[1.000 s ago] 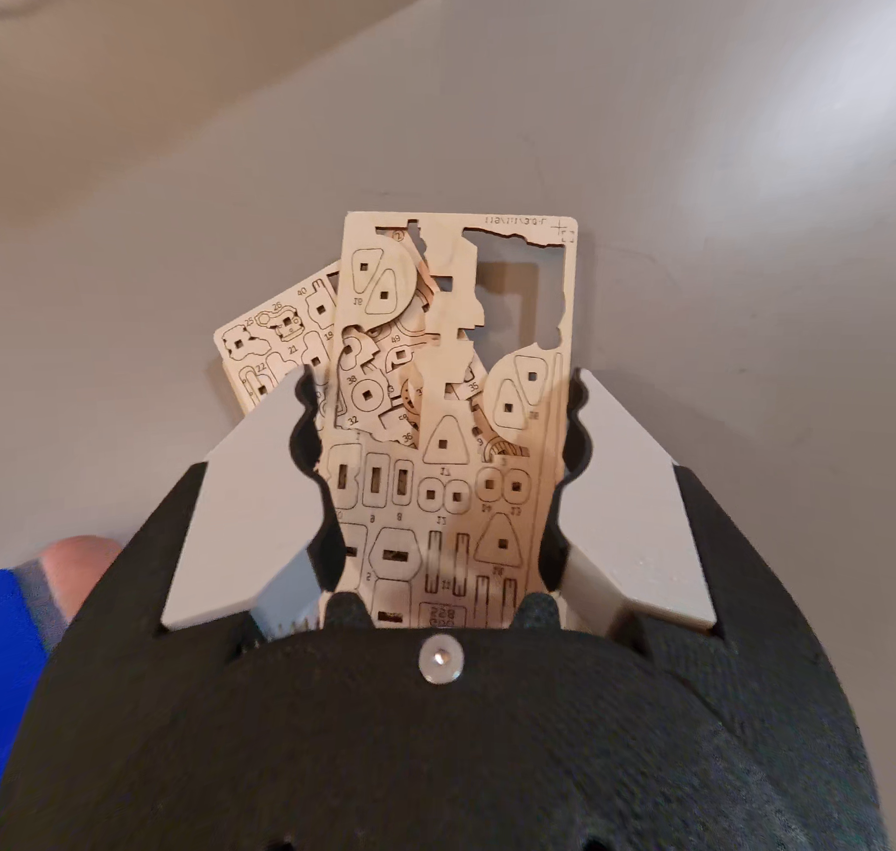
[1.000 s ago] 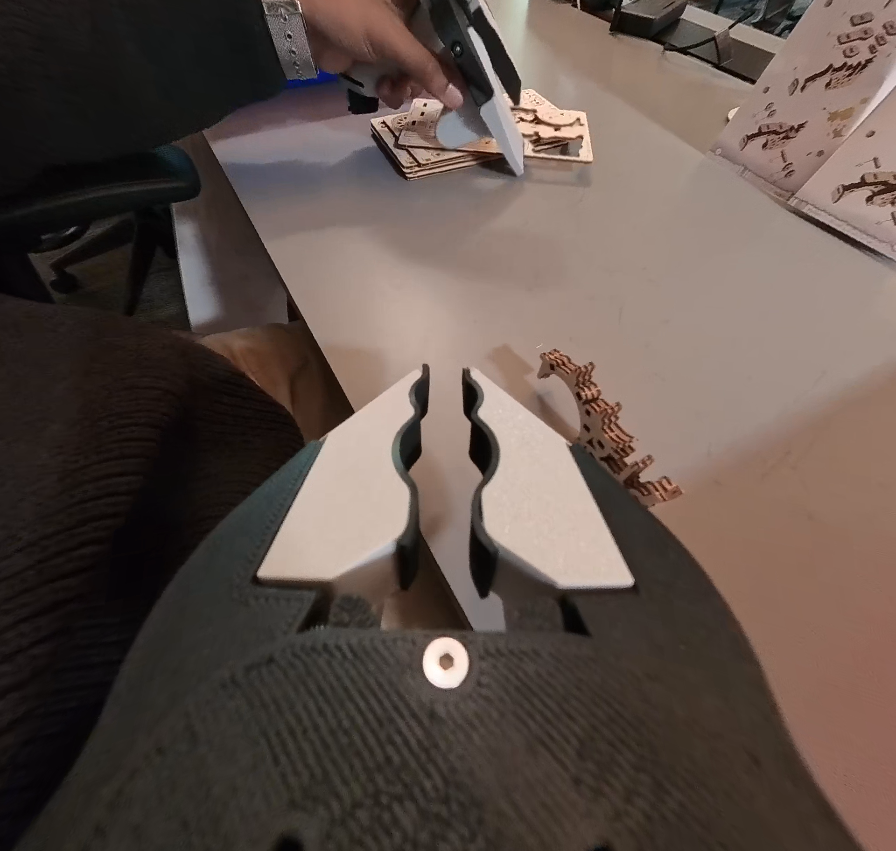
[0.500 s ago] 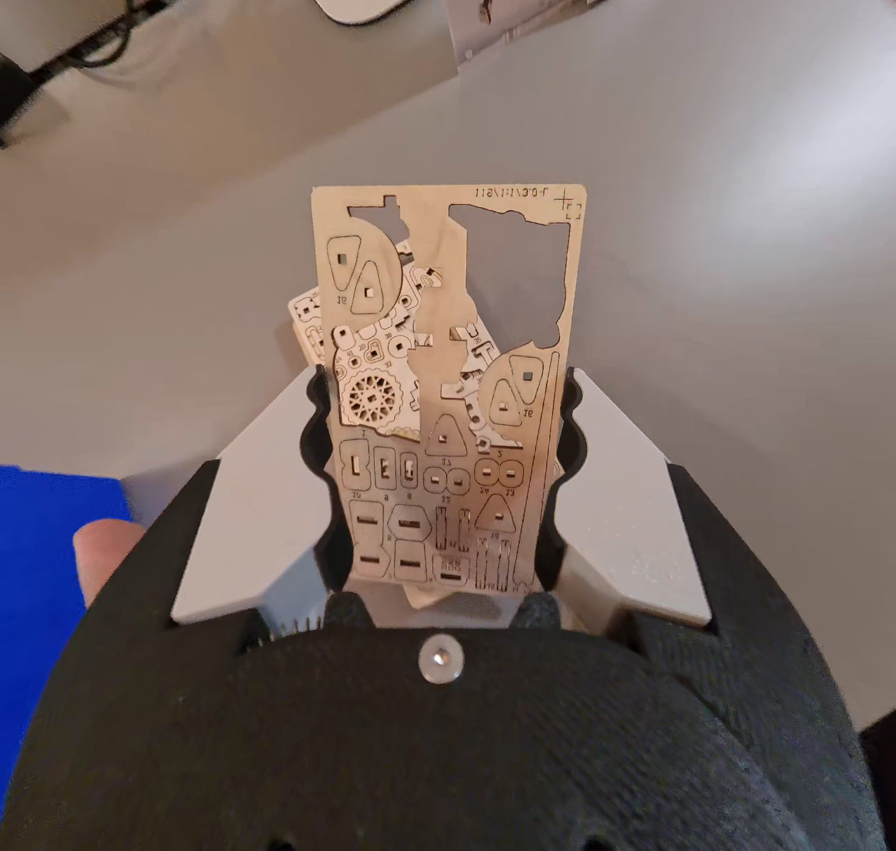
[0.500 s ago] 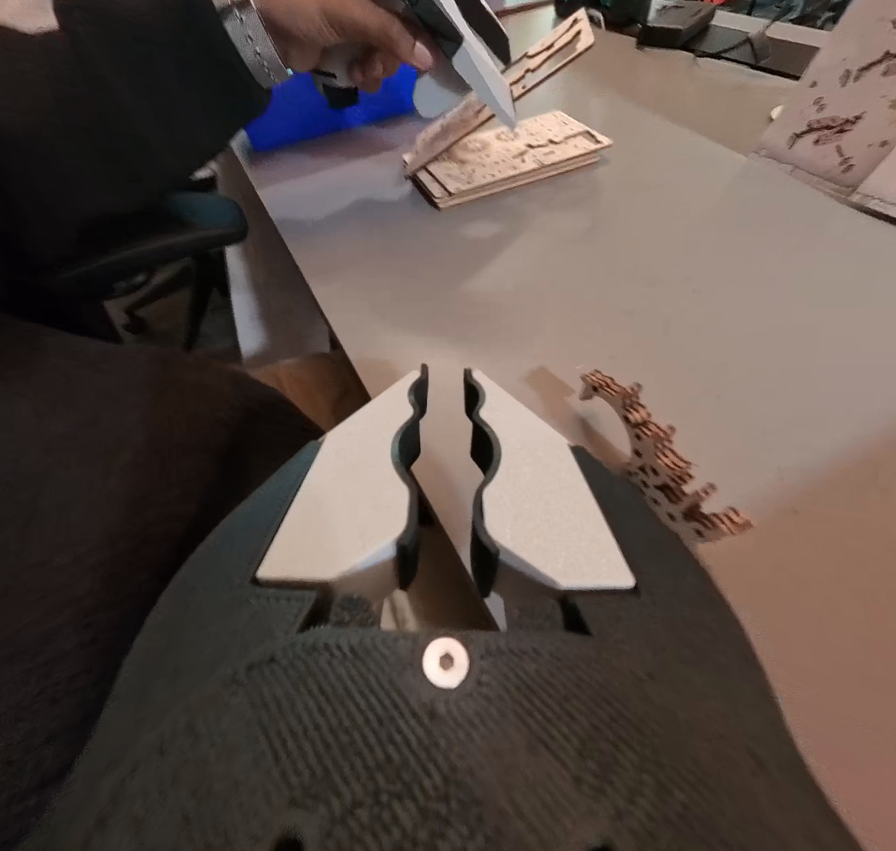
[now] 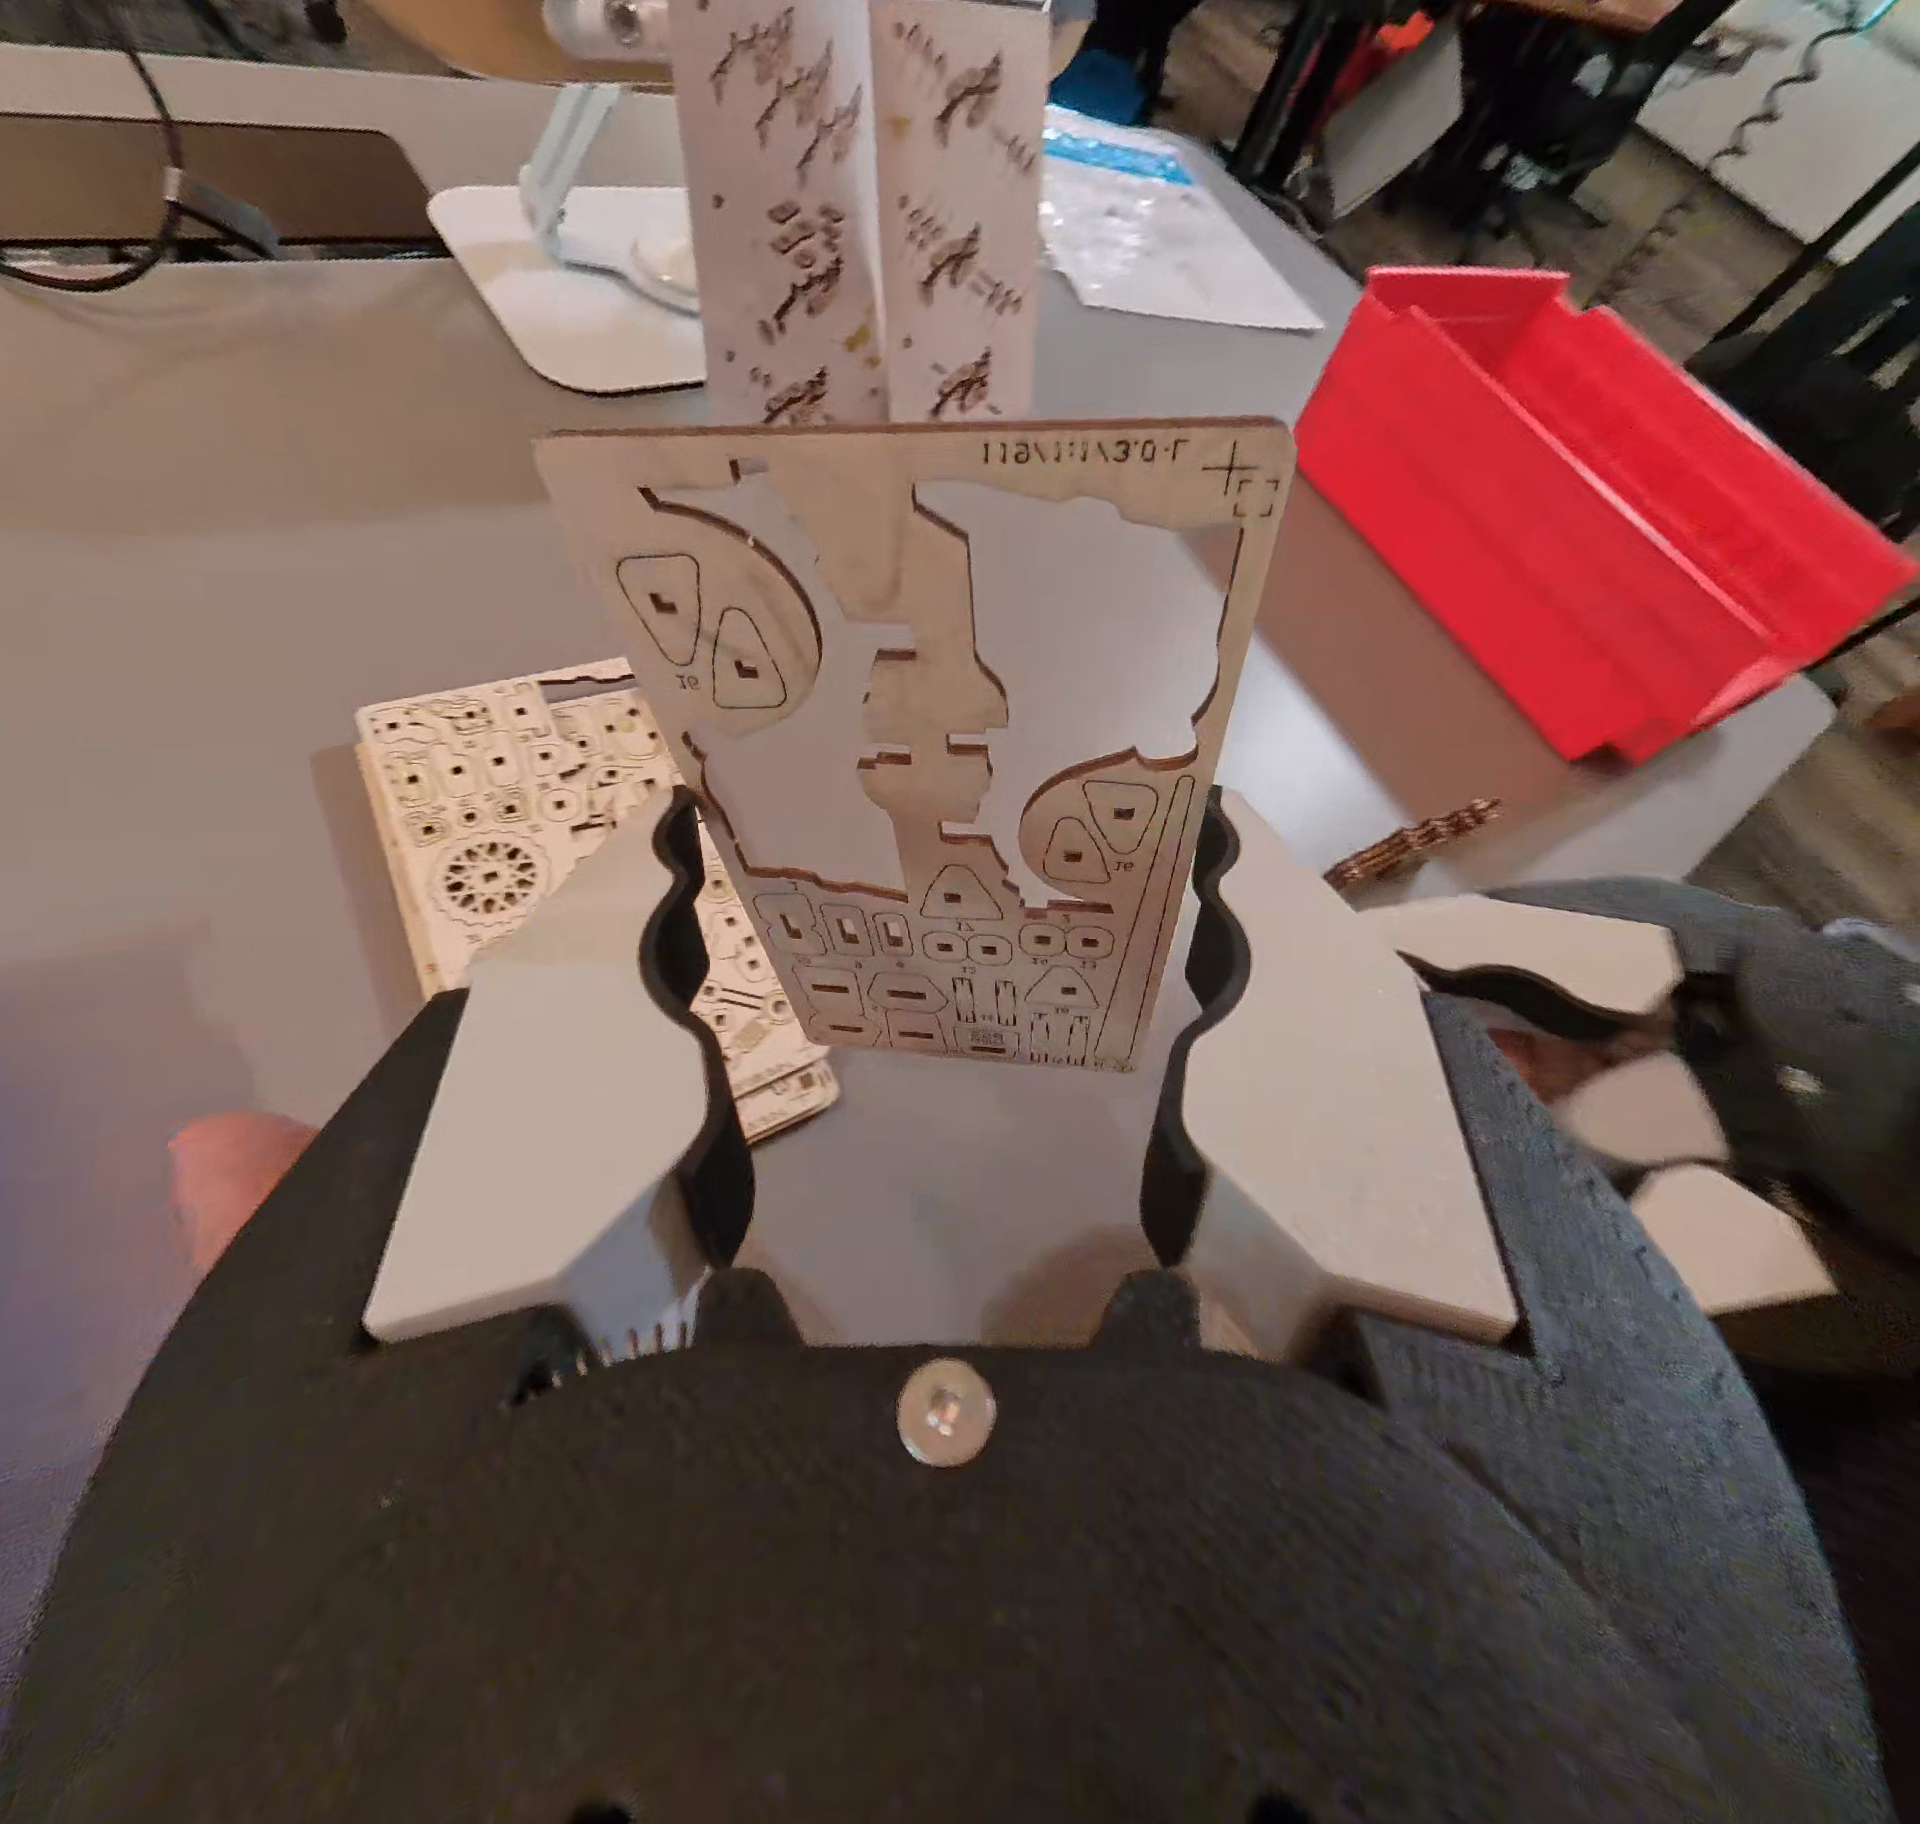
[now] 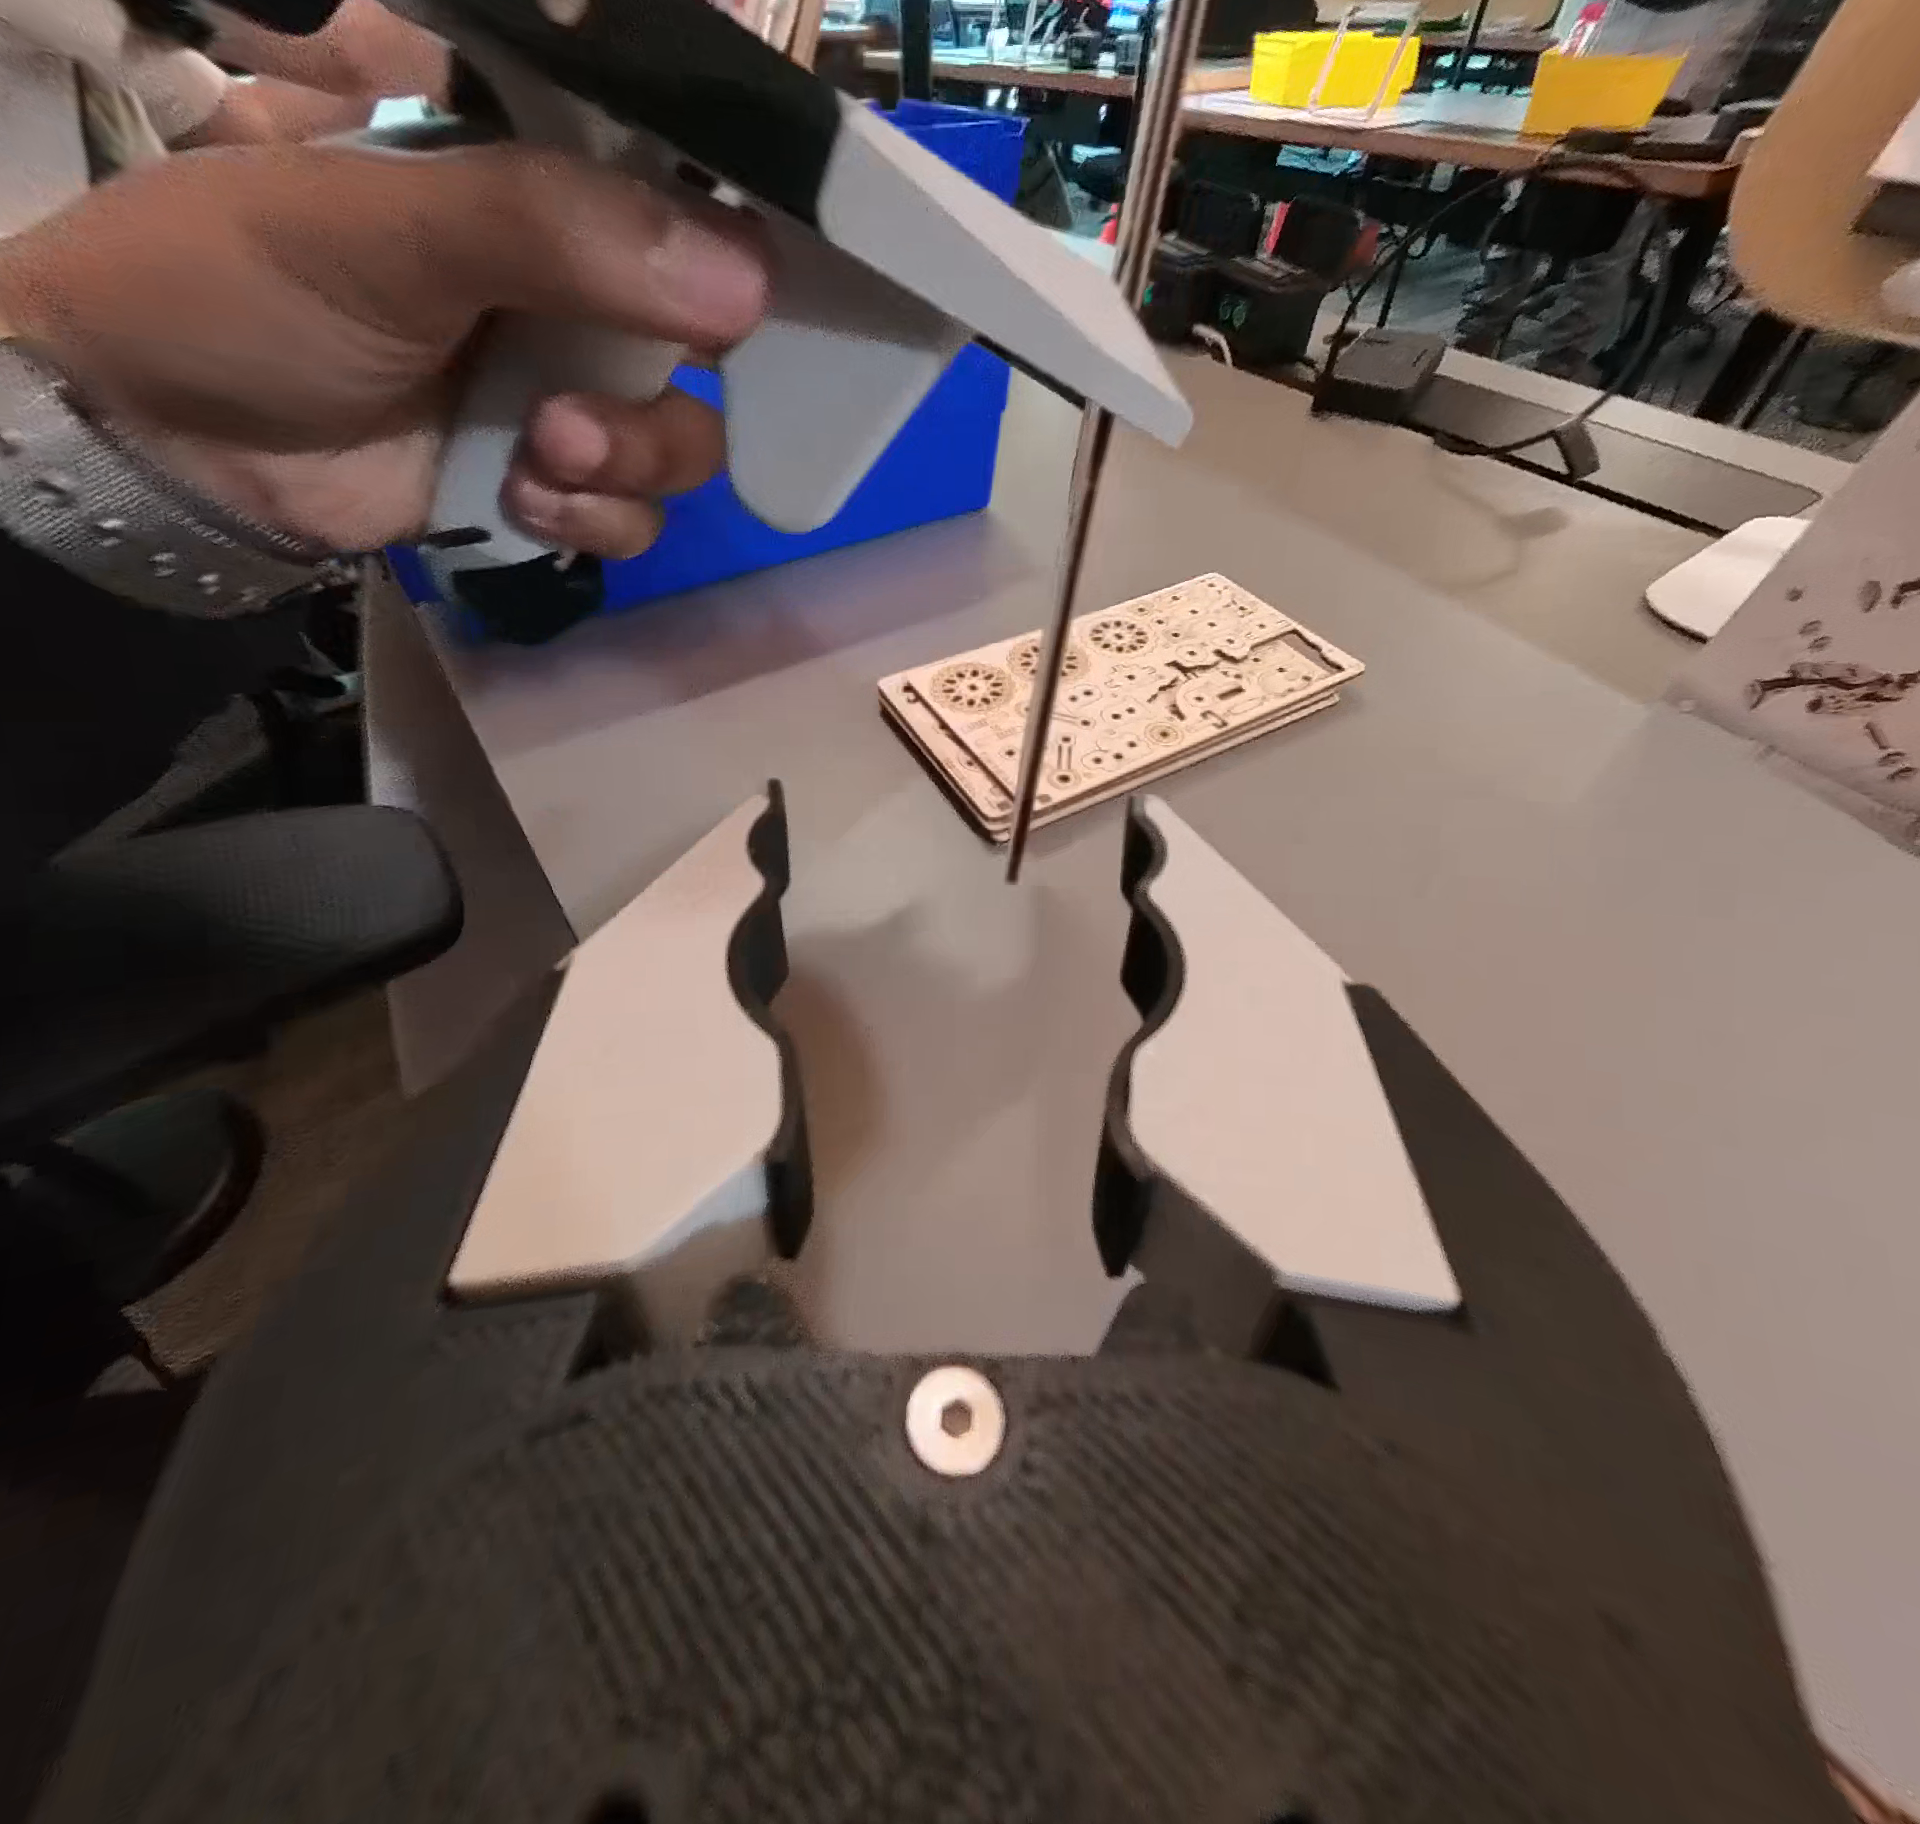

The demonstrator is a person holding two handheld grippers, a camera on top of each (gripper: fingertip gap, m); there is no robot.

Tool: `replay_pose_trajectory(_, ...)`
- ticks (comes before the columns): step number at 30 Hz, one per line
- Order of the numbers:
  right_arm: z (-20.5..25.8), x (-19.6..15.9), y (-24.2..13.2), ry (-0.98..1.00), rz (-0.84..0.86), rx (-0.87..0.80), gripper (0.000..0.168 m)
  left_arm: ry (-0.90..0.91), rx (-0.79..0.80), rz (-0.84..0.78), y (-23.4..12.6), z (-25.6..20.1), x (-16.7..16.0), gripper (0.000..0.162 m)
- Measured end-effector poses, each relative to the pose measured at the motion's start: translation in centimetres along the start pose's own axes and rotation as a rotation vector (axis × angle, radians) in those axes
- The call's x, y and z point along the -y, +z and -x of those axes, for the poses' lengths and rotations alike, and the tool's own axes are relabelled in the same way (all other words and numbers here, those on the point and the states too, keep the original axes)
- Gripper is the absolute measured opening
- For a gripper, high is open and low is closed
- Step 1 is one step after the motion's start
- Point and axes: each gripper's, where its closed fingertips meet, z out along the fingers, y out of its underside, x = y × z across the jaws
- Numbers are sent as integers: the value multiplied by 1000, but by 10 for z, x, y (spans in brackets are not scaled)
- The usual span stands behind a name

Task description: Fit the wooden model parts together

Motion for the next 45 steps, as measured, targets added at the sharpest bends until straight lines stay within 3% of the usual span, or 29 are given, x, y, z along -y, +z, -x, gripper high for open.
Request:
replay_pose_trajectory(5,-3,-4,19,66,43,16,53,-70,-147,-24,-7,-35,3,95)
replay_pose_trajectory(10,-9,12,-2,187,-20,77,6,5,-237,-64,-11,-69,11,92)
replay_pose_trajectory(18,-21,55,-69,526,-239,350,1,-103,-547,-384,-42,-105,49,104)
replay_pose_trajectory(20,-22,64,-90,640,-306,448,1,-130,-650,-537,-60,-114,57,87)
replay_pose_trajectory(22,-30,64,-107,708,-363,461,1,-122,-671,-591,-59,-124,47,75)
replay_pose_trajectory(25,-41,59,-127,765,-415,452,1,-156,-711,-512,-35,-150,13,69)
replay_pose_trajectory(30,-22,37,-147,798,-368,512,1,-381,-923,-342,-7,-195,-32,65)
replay_pose_trajectory(33,-10,20,-157,805,-334,495,1,-330,-1007,-291,-12,-207,-42,35)
replay_pose_trajectory(35,-10,9,-156,823,-295,446,1,-215,-1025,-268,-16,-211,-50,4)
replay_pose_trajectory(37,-8,3,-152,799,-260,427,4,-124,-978,-258,-13,-207,-56,3)
replay_pose_trajectory(41,-15,10,-157,665,-275,407,28,-153,-1042,-205,-17,-201,-56,0)
replay_pose_trajectory(45,-44,24,-170,658,-344,357,31,-144,-1046,-111,-13,-192,-64,1)
